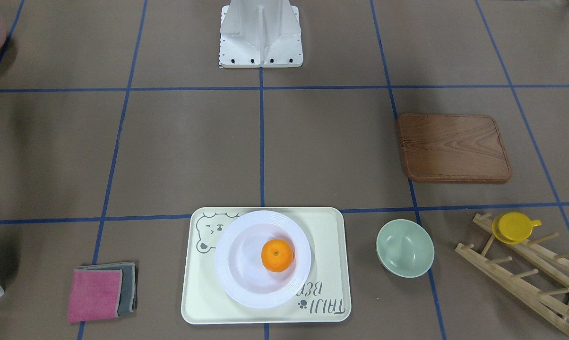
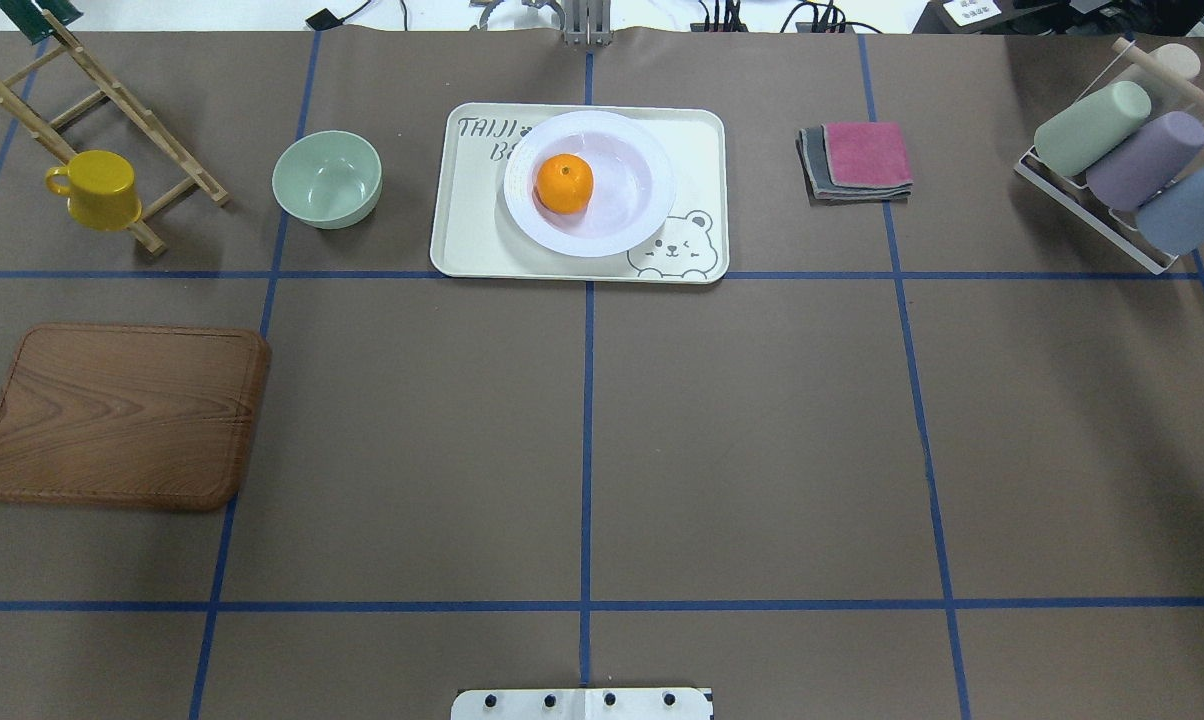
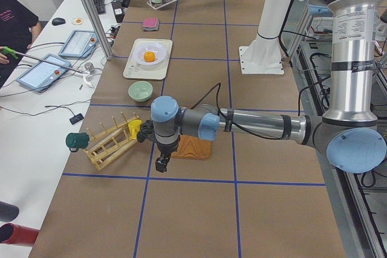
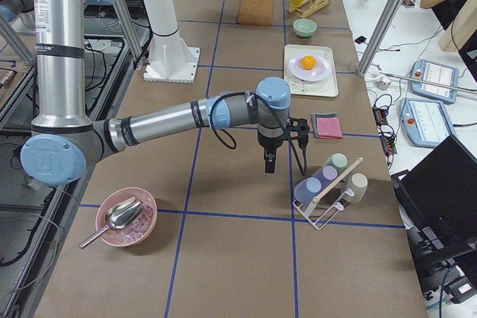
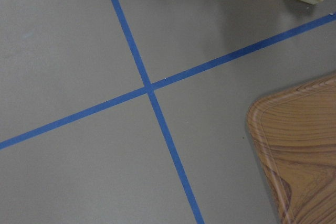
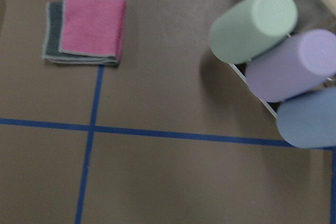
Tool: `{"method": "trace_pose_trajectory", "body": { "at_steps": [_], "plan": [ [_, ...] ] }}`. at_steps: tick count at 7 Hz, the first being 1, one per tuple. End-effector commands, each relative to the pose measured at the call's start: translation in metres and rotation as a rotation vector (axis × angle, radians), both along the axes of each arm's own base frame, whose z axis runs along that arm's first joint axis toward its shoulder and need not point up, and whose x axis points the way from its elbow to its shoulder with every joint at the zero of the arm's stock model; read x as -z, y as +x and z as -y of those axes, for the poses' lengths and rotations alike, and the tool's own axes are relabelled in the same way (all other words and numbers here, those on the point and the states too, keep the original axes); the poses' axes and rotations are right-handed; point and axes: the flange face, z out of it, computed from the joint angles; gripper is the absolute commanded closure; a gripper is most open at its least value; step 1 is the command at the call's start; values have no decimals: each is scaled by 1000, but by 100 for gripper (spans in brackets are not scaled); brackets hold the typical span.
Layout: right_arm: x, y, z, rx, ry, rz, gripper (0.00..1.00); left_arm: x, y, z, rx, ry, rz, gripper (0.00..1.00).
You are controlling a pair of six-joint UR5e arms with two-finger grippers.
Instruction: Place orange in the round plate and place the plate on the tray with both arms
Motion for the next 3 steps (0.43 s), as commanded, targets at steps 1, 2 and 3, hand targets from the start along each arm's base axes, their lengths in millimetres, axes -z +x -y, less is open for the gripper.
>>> {"method": "trace_pose_trajectory", "body": {
  "at_steps": [1, 2, 3],
  "plan": [
    [-24, 14, -16, 20, -2, -25, 0, -8, -3, -7, 10, -23, 1, 1],
    [-22, 14, -16, 20, 2, -25, 0, -9, -3, -9, 11, -26, 2, 1],
    [-21, 14, -15, 20, 5, -25, 0, -9, -3, -9, 11, -24, 2, 1]
  ]
}}
